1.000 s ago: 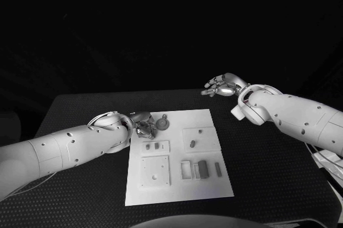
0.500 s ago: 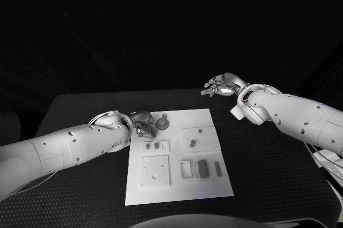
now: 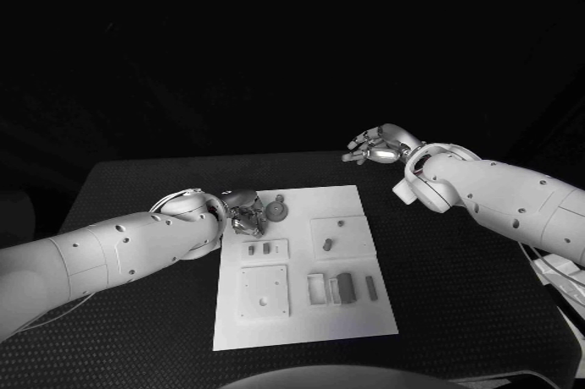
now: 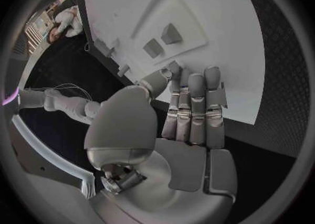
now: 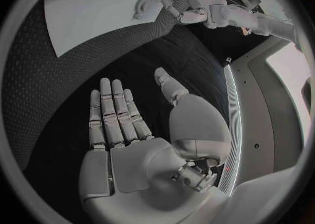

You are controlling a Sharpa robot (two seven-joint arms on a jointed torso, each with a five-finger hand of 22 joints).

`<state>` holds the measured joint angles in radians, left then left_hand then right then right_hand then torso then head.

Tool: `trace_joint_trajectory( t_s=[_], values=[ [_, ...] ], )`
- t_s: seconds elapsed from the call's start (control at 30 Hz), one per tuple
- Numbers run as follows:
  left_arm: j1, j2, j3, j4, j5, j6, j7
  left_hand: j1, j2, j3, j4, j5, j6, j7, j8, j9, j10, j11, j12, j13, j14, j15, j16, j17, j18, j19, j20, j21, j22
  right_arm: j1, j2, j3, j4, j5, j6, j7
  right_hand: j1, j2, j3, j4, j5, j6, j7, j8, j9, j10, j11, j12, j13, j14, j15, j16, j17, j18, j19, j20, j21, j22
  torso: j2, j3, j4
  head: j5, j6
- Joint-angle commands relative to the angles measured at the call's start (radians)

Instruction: Assemble the parts on the task board

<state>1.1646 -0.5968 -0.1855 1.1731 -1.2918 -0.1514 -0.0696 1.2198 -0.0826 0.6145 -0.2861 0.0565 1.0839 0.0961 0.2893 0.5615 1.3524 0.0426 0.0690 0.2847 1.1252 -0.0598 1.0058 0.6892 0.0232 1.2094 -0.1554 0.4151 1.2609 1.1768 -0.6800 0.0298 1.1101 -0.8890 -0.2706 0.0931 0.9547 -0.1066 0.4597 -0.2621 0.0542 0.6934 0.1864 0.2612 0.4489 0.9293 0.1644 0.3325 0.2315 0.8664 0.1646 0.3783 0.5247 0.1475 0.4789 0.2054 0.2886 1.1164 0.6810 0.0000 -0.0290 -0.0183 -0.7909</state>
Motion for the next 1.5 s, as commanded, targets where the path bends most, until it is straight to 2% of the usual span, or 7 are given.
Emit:
trace_joint_trajectory(
  t_s=[0.03,0.17,0.4,0.53,1.2,1.4,1.5],
  values=[
    [-0.010,0.002,-0.008,-0.003,0.013,0.004,-0.003,-0.014,0.000,-0.010,-0.003,-0.004,-0.025,0.014,-0.008,-0.003,-0.025,0.011,-0.006,-0.006,-0.005,0.005,0.001,0.002,0.040,-0.009,0.000,-0.011,0.002,-0.001,0.000,0.000,0.002,0.000,0.011,0.009,0.003,-0.005,0.001,0.007,-0.004,-0.006,0.055,0.003,-0.001,0.001,0.004,-0.003,-0.001,-0.008,-0.001,-0.007,0.002,-0.012,-0.004,0.000,-0.004,0.002,0.000,0.0001,0.0002,0.000,0.002],
    [-0.010,0.002,-0.008,-0.004,0.020,-0.004,-0.003,-0.012,-0.007,-0.017,-0.002,-0.005,-0.090,0.040,-0.039,-0.014,-0.028,0.014,0.000,-0.006,-0.010,0.008,-0.004,0.006,0.042,-0.013,0.005,-0.019,0.006,-0.001,0.000,0.000,0.002,0.001,0.015,0.009,0.003,-0.005,0.001,0.007,-0.004,-0.006,0.055,0.003,-0.001,0.001,0.004,-0.003,-0.002,-0.008,-0.001,-0.007,0.002,-0.012,-0.004,-0.001,-0.005,0.002,0.000,-0.0005,0.0006,0.000,0.000],
    [-0.010,-0.001,-0.008,-0.002,0.025,0.003,-0.002,-0.011,-0.016,-0.022,-0.003,-0.005,-0.113,0.044,-0.047,-0.017,-0.030,0.015,0.000,-0.006,-0.014,0.009,-0.006,0.009,0.042,-0.015,0.007,-0.025,0.008,-0.001,0.000,0.000,0.001,0.001,0.015,0.008,0.003,-0.005,0.001,0.008,-0.004,-0.006,0.055,0.004,-0.001,0.001,0.004,-0.002,-0.002,-0.008,-0.001,-0.007,0.002,-0.012,-0.004,-0.001,-0.005,0.002,0.000,-0.0007,0.0002,0.000,0.000],
    [-0.010,-0.004,-0.008,-0.004,0.025,-0.016,0.000,-0.011,-0.022,-0.029,-0.003,-0.005,-0.169,0.043,-0.073,-0.030,-0.025,0.013,0.003,-0.004,-0.012,0.008,-0.004,0.014,0.043,-0.011,0.007,-0.027,0.013,-0.001,-0.001,0.000,0.002,0.001,0.015,0.008,0.003,-0.006,0.001,0.008,-0.004,-0.006,0.055,0.004,-0.001,0.001,0.004,-0.002,-0.003,-0.008,-0.001,-0.007,0.002,-0.012,-0.005,-0.001,-0.005,0.003,0.000,-0.0006,0.0007,0.001,0.001],
    [-0.010,-0.031,-0.006,-0.019,0.035,-0.048,-0.001,-0.002,-0.032,-0.031,-0.003,-0.005,-0.198,0.047,-0.081,-0.038,-0.026,0.012,0.002,-0.002,-0.012,0.007,-0.004,0.019,0.043,-0.008,0.005,-0.031,0.017,-0.002,-0.009,0.000,0.004,-0.007,0.028,0.007,0.018,-0.001,0.005,0.000,-0.004,-0.005,0.054,0.007,-0.002,0.003,0.003,-0.002,-0.008,-0.006,-0.001,-0.009,0.006,-0.011,-0.002,-0.002,-0.007,0.009,0.000,-0.0001,0.0001,0.001,0.008],
    [-0.004,-0.054,-0.002,-0.037,0.161,-0.077,0.005,0.000,-0.033,-0.024,-0.002,-0.005,-0.158,0.054,-0.050,-0.030,-0.031,0.017,0.003,0.004,-0.030,0.012,-0.015,0.020,0.038,-0.025,0.011,-0.047,0.019,-0.005,-0.026,-0.001,0.015,-0.137,0.066,0.010,0.105,0.026,0.036,-0.028,-0.004,0.024,0.041,0.027,0.003,0.018,-0.003,0.008,-0.014,0.017,-0.011,0.000,0.018,0.000,0.031,-0.006,0.000,0.018,-0.001,0.0002,0.0004,0.000,0.015],
    [0.010,-0.066,0.002,-0.045,0.319,-0.074,-0.011,-0.005,-0.031,-0.017,0.000,-0.005,-0.148,0.056,-0.039,-0.028,-0.033,0.019,0.004,0.012,-0.047,0.016,-0.030,0.015,0.033,-0.039,0.015,-0.063,0.016,-0.006,-0.045,-0.009,0.027,-0.191,0.093,0.001,0.147,0.032,0.071,-0.025,-0.004,0.050,0.030,0.042,0.007,0.036,-0.010,0.016,-0.017,0.053,-0.027,0.017,0.030,0.011,0.070,-0.007,0.006,0.020,-0.001,0.0002,0.0008,-0.005,0.021]
  ],
)
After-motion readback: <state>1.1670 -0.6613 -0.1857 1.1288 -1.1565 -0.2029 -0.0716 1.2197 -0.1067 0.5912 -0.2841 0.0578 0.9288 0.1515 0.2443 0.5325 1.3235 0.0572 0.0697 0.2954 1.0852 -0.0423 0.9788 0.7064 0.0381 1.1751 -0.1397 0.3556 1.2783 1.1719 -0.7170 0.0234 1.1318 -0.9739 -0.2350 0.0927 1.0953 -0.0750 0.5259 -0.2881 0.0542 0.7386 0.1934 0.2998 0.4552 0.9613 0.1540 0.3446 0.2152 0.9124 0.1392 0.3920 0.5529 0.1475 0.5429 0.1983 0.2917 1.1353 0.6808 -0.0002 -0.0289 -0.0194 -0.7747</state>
